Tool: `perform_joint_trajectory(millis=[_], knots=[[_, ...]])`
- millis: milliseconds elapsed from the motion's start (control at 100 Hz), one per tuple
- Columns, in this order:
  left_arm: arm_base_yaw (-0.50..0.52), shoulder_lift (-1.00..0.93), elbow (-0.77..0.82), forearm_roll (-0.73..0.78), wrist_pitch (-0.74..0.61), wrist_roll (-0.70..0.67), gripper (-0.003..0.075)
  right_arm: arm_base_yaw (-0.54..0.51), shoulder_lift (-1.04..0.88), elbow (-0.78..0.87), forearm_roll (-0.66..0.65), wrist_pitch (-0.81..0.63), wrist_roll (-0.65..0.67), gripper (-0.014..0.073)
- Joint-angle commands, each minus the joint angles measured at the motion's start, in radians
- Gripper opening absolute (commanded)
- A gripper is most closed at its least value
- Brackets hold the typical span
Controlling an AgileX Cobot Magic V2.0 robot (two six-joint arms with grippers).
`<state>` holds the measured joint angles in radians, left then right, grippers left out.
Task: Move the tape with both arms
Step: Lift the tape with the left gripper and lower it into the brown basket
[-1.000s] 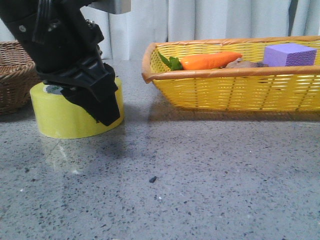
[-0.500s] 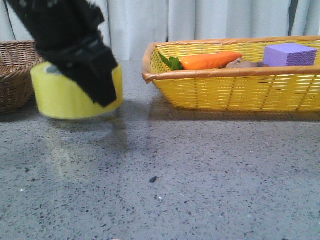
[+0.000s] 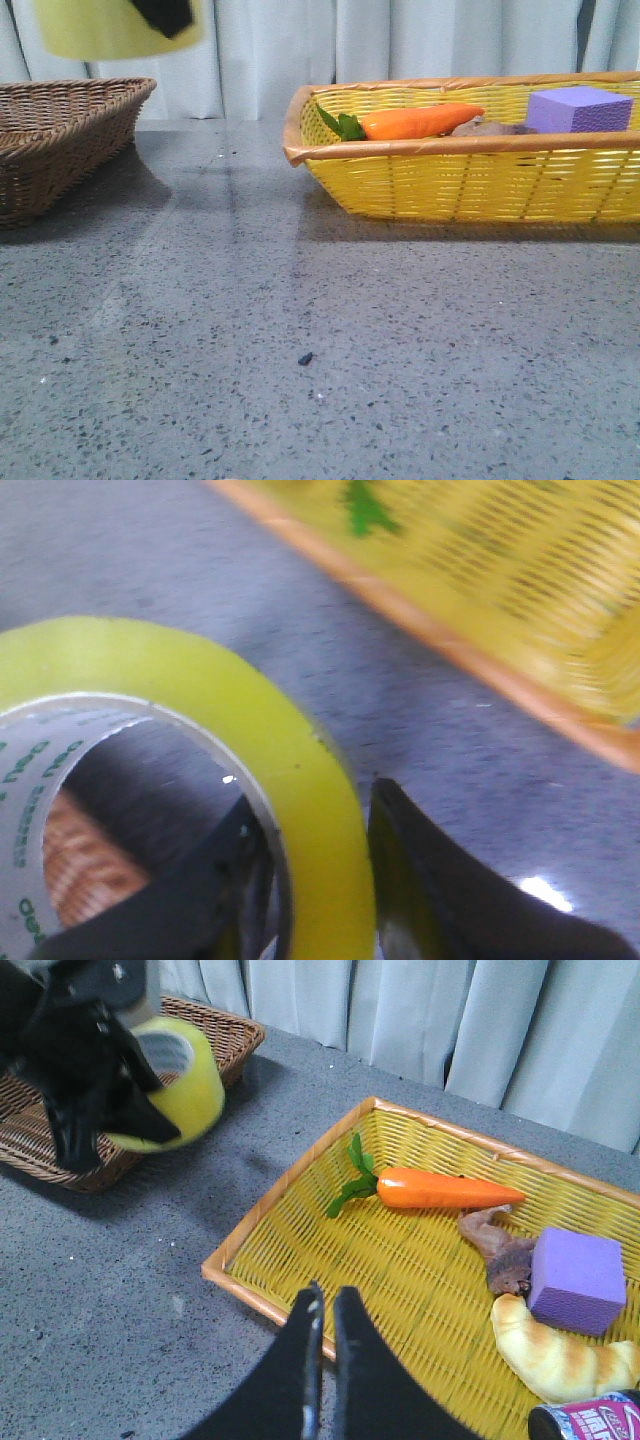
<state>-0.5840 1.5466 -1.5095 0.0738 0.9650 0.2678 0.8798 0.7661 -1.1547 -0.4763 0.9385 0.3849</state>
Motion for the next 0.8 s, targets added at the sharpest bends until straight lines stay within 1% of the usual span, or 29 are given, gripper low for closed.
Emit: perform_joint_trajectory(millis=[0,210,350,540,670,790], knots=[[0.082,-0.074,-0.043,0.024,-0.041,-0.001,0.0147,-0.002,-0.002,-0.023,-0.041,-0.055,-0.001,-0.0073],[0.28,-0.075,-0.036,-0.007,-0.013,0.001,0.0147,-0.002,-0.002,-0.023,-0.041,-0.055,-0.001,-0.0073],[0.365,-0.071,-0.005,-0.052,-0.041,0.018,0.0147,-0.002,-0.002,-0.023,-0.041,-0.055,-0.001,-0.0073],[0.431,-0.029,0.049,-0.074,-0.066,0.018,0.0147,-0.002,0.001,-0.023,-0.041,-0.061,-0.001,-0.0073],[0.439,0.007,0.086,-0.093,-0.125,0.018,0.0147,-0.002,0.001,-0.023,-0.041,-0.061,-0.001,-0.0073],[0.439,0.046,0.086,-0.095,-0.162,0.018,0.0147,-0.002,0.001,-0.023,-0.041,-0.061,-0.001,-0.0073]])
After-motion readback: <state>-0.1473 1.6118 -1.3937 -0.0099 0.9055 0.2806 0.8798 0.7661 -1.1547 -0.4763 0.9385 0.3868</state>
